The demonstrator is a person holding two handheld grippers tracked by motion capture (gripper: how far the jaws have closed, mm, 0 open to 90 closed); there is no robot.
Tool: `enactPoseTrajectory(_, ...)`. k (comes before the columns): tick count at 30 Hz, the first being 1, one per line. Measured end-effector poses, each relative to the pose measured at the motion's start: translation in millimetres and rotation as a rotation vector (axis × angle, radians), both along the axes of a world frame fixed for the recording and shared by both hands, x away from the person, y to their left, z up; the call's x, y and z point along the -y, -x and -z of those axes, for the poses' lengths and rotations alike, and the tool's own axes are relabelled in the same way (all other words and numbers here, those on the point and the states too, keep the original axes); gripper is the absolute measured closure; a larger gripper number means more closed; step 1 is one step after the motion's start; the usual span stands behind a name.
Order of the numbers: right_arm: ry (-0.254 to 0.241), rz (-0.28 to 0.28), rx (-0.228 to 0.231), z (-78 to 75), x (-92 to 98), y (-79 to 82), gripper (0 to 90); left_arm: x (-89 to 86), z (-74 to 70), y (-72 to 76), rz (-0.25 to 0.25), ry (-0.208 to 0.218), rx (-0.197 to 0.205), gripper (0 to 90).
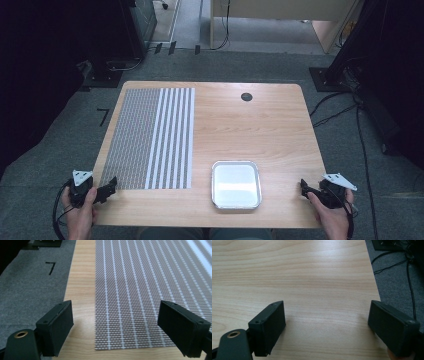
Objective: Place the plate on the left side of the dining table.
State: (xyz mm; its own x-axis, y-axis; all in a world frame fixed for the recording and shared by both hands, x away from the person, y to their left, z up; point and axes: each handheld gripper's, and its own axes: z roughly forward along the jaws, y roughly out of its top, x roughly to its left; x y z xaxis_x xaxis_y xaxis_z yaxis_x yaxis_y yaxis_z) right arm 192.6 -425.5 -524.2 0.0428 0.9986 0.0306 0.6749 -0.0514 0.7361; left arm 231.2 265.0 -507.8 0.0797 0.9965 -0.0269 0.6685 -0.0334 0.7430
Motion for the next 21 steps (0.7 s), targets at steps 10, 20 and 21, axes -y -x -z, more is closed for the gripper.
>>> enactPoseTrajectory(10, -0.015, 0.002, 0.065, -12.7, -11.2, 3.4, 14.6, 9.7, -14.0, 3.4, 0.014, 0.04, 0.038, 13.2)
enactPoseTrajectory(20, -0.059, 0.038, 0.136, -28.3, -23.8, 5.6, 18.6, 22.5, -22.8, 4.9, 0.0, 0.069, 0.056, 13.1)
enactPoseTrajectory(21, -0.063, 0.039, 0.144, -29.9, -25.2, 6.1, 19.0, 22.5, -22.8, 4.9, 0.0, 0.069, 0.056, 13.1)
